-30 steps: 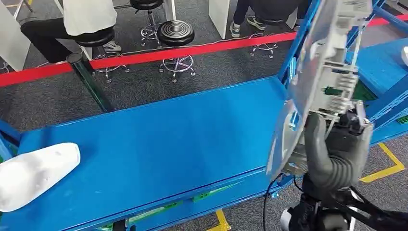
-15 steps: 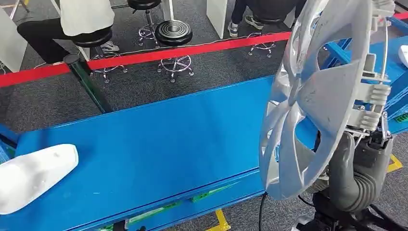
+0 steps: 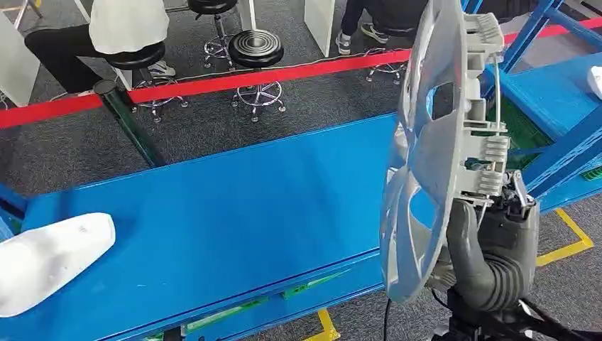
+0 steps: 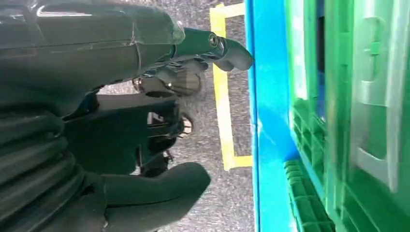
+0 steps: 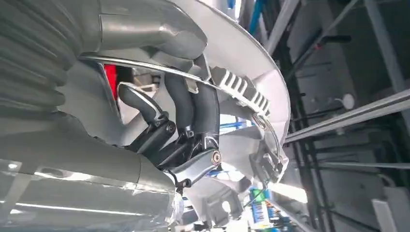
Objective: Take the parts from the cabinet and place them on the table.
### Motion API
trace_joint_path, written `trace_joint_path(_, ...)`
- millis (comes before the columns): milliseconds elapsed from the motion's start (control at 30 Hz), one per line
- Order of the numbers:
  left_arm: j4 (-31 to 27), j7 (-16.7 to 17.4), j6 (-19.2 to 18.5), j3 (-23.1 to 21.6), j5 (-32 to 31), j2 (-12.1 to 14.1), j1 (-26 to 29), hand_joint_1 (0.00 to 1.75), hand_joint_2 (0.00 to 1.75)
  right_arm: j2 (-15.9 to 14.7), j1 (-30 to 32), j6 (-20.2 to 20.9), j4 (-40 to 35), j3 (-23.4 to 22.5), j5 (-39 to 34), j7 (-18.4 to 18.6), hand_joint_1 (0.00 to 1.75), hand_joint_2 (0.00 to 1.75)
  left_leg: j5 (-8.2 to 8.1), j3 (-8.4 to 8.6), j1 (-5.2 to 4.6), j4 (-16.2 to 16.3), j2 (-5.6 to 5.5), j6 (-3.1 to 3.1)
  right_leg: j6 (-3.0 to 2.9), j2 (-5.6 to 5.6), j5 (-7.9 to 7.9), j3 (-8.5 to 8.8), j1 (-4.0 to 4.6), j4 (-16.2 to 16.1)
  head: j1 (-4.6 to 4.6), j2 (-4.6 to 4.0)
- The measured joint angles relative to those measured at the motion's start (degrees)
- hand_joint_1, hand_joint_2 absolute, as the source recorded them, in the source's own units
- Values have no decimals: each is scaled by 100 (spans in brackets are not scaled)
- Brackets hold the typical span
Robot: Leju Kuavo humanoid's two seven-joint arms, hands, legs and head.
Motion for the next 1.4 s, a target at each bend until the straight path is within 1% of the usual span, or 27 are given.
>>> trace_joint_path(67,0,57,72,2,-103,4,-2,0,175,-24,24,-33,35,2,42,99,175,175,0,0,0,0,1,0,0,1,0,0,0,0,2,0)
trace_joint_path(133,4,109,245,2,-256,11,5,0,175,-46,57,-101,76,9,59,212,175,175,-37,-4,-32,29,1,64,41,-4,12,8,-25,-33,-4,0)
trace_joint_path(200,4,151,332,0,-348,28,14,0,175,-59,91,-149,94,9,59,245,175,175,-31,-1,-42,15,1,77,61,-5,18,15,-29,-51,-35,0)
trace_joint_path(267,4,155,376,0,-391,46,20,0,175,-109,120,-179,92,7,61,258,175,175,56,107,23,-189,11,125,98,10,-53,19,-30,-5,-35,-2)
trace_joint_path(333,4,175,411,0,-426,57,18,0,175,-127,121,-186,96,9,66,258,175,175,98,131,29,-214,27,156,123,16,-462,-252,-53,585,24,-2)
trace_joint_path(367,4,230,472,0,-459,59,24,0,175,-149,128,-190,109,9,63,258,175,175,97,129,26,-211,30,155,150,16,-727,-515,-72,1135,53,0)
trace_joint_path(400,7,284,545,0,-478,63,33,0,175,-157,135,-192,126,9,53,264,175,175,96,121,21,-207,31,154,173,17,-851,-709,-84,1519,68,0)
trace_joint_path(433,7,321,601,0,-483,70,44,0,175,-162,140,-192,146,9,44,280,175,175,91,118,22,-204,31,147,180,16,-813,-787,-95,1654,79,-2)
trace_joint_path(467,7,354,638,0,-481,79,59,0,175,-170,140,-192,164,11,31,299,175,175,82,123,27,-198,28,133,190,13,-604,-737,-110,1508,90,0)
trace_joint_path(500,7,385,669,0,-476,90,69,0,175,-186,140,-192,186,11,9,304,175,175,73,124,32,-186,22,118,195,13,-352,-603,-125,1197,96,0)
trace_joint_path(533,7,398,671,0,-463,96,83,0,175,-195,139,-188,208,11,-11,304,175,175,52,128,44,-160,12,86,202,14,-44,-376,-145,680,105,0)
trace_joint_path(567,9,402,671,0,-461,109,94,0,175,-201,140,-184,229,11,-18,302,175,175,24,114,44,-126,5,42,207,18,140,-154,-164,152,116,0)
trace_joint_path(600,11,409,675,0,-461,127,97,0,175,-199,137,-177,256,13,-28,297,175,175,20,77,19,-104,-5,2,170,61,60,-33,-126,89,133,-2)
trace_joint_path(633,11,413,686,0,-459,131,103,0,175,-203,151,-170,271,13,-31,284,175,175,35,67,19,-103,-5,-29,107,78,98,-74,-129,68,129,0)
trace_joint_path(733,18,413,721,0,-424,161,132,0,175,-223,142,-120,343,9,-90,158,175,175,96,52,20,-108,-1,-132,13,66,121,-130,-116,58,66,0)
trace_joint_path(767,20,402,728,0,-409,195,128,0,175,-232,119,-81,358,4,-94,120,175,175,-7,12,37,-49,7,-163,-66,36,173,-149,-148,12,55,0)
trace_joint_path(833,20,350,728,0,-387,199,113,0,175,-243,72,-2,361,-29,-127,90,175,175,-546,-205,48,550,25,-209,-144,14,224,-226,-129,12,-66,0)
trace_joint_path(900,17,324,724,0,-334,214,99,0,175,-243,4,98,367,-79,-188,90,175,175,-989,-498,62,1405,23,-233,-172,-10,276,-311,-92,25,-105,-2)
trace_joint_path(933,17,326,702,0,-315,214,89,0,175,-243,-29,170,374,-118,-210,90,175,175,-1049,-551,60,1646,21,-232,-176,-17,311,-364,-77,39,-125,-2)
trace_joint_path(1000,17,332,680,0,-312,214,72,0,175,-243,-87,271,389,-157,-249,90,175,175,-806,-283,58,1340,20,-203,-171,-18,355,-443,-54,67,-136,-2)
trace_joint_path(1067,17,332,680,0,-310,219,26,0,175,-243,-107,315,393,-184,-258,87,175,175,-347,442,49,212,14,-111,-146,-17,403,-487,-29,95,-164,-2)
trace_joint_path(1100,20,334,680,0,-312,236,-5,0,175,-243,-110,328,393,-188,-258,87,175,175,-447,659,31,-191,10,-62,-115,-28,433,-500,-17,100,-155,-2)
trace_joint_path(1200,17,332,678,2,-312,232,-14,0,175,-243,-151,345,400,-230,-260,85,175,175,-343,618,-27,-225,-6,-54,-14,-36,543,-516,-48,72,-186,-2)
trace_joint_path(1267,20,334,675,2,-310,219,-19,0,175,-243,-158,348,400,-264,-260,81,175,175,-192,542,19,-285,4,39,62,-17,616,-559,-52,25,-196,-2)
trace_joint_path(1300,20,334,675,4,-310,232,-42,0,175,-238,-160,348,402,-275,-262,81,175,175,-123,486,20,-290,9,67,94,-9,394,-636,-54,134,-205,-2)
trace_joint_path(1367,15,348,680,7,-337,223,-50,0,175,-243,-166,356,409,-286,-258,81,175,175,8,307,4,-287,9,134,140,-3,-355,-854,-70,941,-118,-2)
trace_joint_path(1400,15,365,682,7,-365,223,-45,0,175,-238,-166,365,409,-291,-254,76,175,175,68,223,-9,-280,9,146,157,0,-615,-948,-73,1392,-109,-2)
